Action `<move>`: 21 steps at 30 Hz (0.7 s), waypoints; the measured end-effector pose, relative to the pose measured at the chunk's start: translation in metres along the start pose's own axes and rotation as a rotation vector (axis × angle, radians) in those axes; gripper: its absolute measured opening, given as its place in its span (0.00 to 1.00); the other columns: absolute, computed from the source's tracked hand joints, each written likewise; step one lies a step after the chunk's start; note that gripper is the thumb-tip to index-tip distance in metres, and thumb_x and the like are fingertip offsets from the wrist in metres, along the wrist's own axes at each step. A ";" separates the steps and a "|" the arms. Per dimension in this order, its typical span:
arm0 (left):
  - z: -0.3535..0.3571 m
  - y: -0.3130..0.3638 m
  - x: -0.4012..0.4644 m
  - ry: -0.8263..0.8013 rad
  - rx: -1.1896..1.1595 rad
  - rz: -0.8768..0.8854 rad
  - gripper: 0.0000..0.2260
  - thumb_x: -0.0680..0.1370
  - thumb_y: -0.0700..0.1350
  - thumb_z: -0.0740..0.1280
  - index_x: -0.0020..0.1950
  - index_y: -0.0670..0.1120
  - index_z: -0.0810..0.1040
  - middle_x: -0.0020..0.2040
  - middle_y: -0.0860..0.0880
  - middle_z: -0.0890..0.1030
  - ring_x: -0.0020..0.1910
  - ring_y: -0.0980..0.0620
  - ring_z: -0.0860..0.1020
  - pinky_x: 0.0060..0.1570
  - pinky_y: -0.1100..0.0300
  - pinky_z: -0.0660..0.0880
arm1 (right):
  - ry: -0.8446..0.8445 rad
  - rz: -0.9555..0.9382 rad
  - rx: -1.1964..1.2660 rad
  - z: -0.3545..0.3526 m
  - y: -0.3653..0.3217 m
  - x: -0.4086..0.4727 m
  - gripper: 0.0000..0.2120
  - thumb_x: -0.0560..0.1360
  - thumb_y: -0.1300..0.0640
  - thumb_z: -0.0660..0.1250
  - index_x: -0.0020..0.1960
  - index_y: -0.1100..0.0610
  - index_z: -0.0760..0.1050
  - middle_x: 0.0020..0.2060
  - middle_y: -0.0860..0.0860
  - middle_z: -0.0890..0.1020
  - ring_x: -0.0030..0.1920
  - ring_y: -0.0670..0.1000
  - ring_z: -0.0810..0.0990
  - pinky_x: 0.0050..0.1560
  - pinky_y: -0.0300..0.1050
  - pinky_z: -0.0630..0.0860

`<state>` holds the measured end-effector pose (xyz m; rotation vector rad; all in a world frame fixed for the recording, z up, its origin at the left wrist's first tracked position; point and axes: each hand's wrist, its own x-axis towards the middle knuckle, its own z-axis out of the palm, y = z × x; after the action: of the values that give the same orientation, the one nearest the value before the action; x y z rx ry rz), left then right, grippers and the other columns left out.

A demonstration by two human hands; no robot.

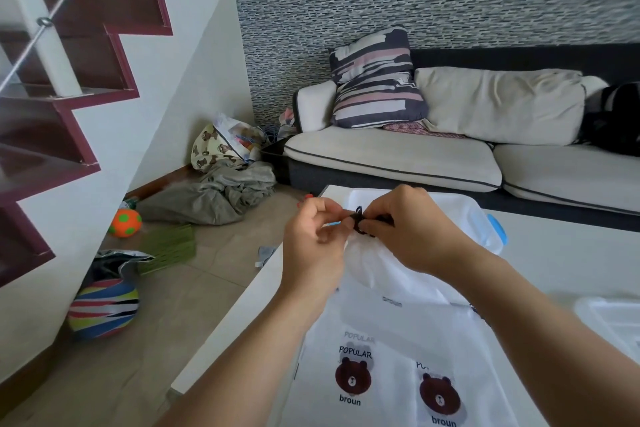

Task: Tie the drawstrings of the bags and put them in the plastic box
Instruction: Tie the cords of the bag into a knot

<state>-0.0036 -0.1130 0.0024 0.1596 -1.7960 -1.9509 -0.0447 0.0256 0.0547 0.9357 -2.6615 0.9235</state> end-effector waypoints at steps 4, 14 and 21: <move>0.002 0.004 -0.001 0.025 -0.104 -0.021 0.08 0.78 0.34 0.69 0.49 0.46 0.75 0.45 0.51 0.86 0.40 0.56 0.80 0.44 0.62 0.75 | 0.021 -0.021 0.025 0.002 0.002 0.000 0.15 0.78 0.60 0.69 0.33 0.62 0.77 0.23 0.48 0.66 0.29 0.50 0.62 0.31 0.42 0.60; 0.000 0.016 0.006 -0.060 -0.510 -0.293 0.16 0.78 0.26 0.61 0.56 0.46 0.75 0.50 0.46 0.79 0.40 0.55 0.81 0.36 0.66 0.75 | -0.059 0.094 0.436 0.002 0.009 -0.002 0.08 0.78 0.61 0.70 0.50 0.52 0.85 0.40 0.58 0.85 0.33 0.51 0.73 0.35 0.45 0.70; -0.003 0.013 0.003 -0.157 -0.263 -0.153 0.22 0.62 0.36 0.75 0.54 0.50 0.77 0.52 0.48 0.80 0.42 0.54 0.80 0.43 0.62 0.75 | -0.081 0.132 0.384 0.001 0.012 0.000 0.10 0.80 0.60 0.67 0.43 0.55 0.84 0.33 0.59 0.80 0.32 0.50 0.70 0.34 0.46 0.68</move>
<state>-0.0017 -0.1175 0.0149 0.0590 -1.6411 -2.3452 -0.0518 0.0324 0.0485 0.8908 -2.6900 1.4963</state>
